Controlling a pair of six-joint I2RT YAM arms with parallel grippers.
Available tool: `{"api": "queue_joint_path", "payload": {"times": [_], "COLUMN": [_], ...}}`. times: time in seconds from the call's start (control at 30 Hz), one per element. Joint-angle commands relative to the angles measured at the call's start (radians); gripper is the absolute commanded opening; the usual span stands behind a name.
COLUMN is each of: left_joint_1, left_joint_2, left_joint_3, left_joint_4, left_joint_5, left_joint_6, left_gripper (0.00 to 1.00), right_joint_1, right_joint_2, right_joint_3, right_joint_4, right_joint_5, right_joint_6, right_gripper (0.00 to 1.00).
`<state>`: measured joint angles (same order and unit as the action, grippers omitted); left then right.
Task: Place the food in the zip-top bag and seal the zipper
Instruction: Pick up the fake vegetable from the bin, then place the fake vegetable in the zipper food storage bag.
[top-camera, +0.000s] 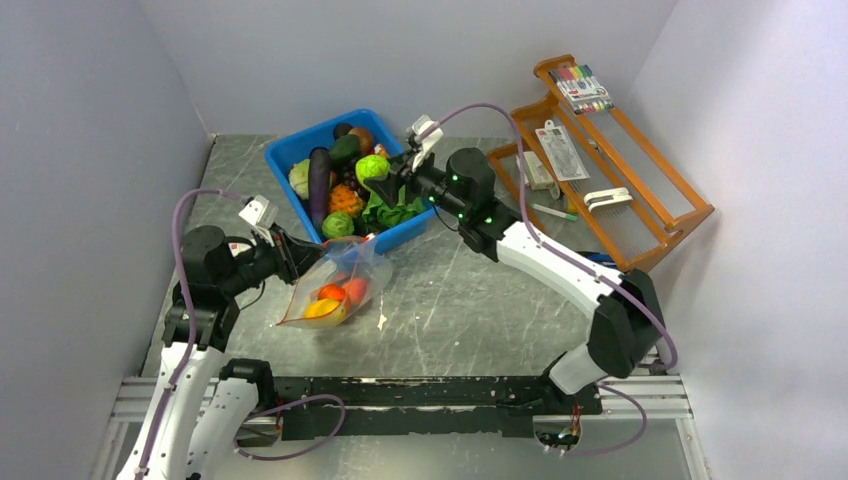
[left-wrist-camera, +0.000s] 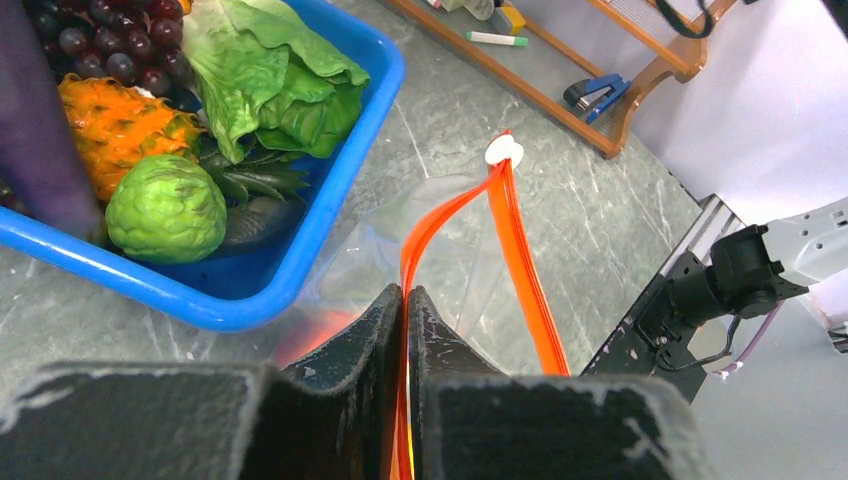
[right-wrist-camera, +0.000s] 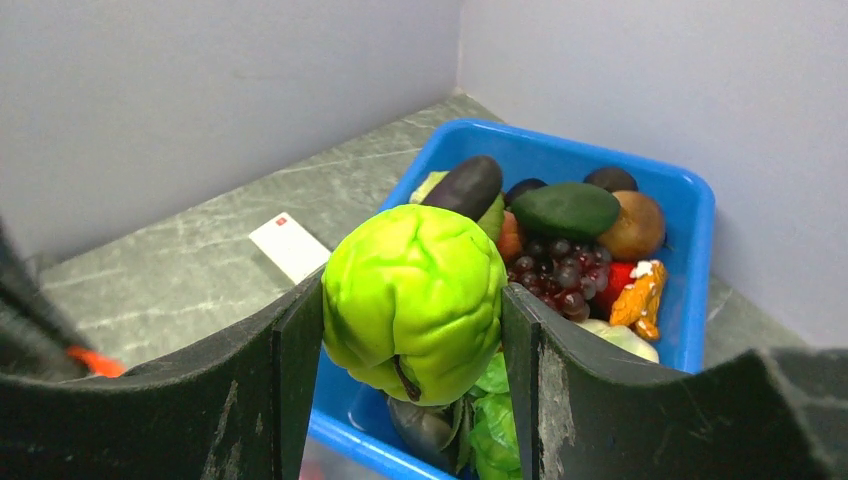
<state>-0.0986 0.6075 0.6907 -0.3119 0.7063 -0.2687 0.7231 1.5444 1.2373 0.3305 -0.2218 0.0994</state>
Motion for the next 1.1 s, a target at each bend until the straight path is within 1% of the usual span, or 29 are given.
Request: {"api": "queue_joint_path", "payload": {"times": [0.0,0.23,0.47,0.63,0.77,1.07], "left_joint_1": [0.01,0.011,0.013,0.016,0.017,0.022], "left_joint_2": [0.002,0.006,0.013,0.018,0.011,0.01], "left_joint_3": [0.01,0.008,0.009,0.008,0.007,0.007], "left_joint_4": [0.018,0.019,0.019,0.022,0.024,0.024], "left_joint_5": [0.003,0.005,0.009,0.016,0.016,0.024], "left_joint_6": [0.0,0.0,0.0,-0.002,-0.003,-0.001], "left_gripper": [0.07,0.07,0.07,0.07,0.07,0.07], "right_joint_1": [-0.002,0.016,0.14,0.228,0.248,0.269], "right_joint_2": [-0.073,-0.144,-0.158,-0.152,-0.156,-0.139], "right_joint_3": [-0.039,-0.09,-0.042,0.006,0.0,-0.021], "right_joint_4": [-0.036,-0.036,-0.159,-0.258,-0.279,-0.3], "right_joint_5": [-0.13,-0.365,-0.358,-0.308,-0.395,-0.476], "right_joint_6": [-0.1,-0.168,-0.346,-0.449,-0.515,-0.596], "right_gripper": [0.37,0.37,0.37,0.37,0.37,0.4]}}
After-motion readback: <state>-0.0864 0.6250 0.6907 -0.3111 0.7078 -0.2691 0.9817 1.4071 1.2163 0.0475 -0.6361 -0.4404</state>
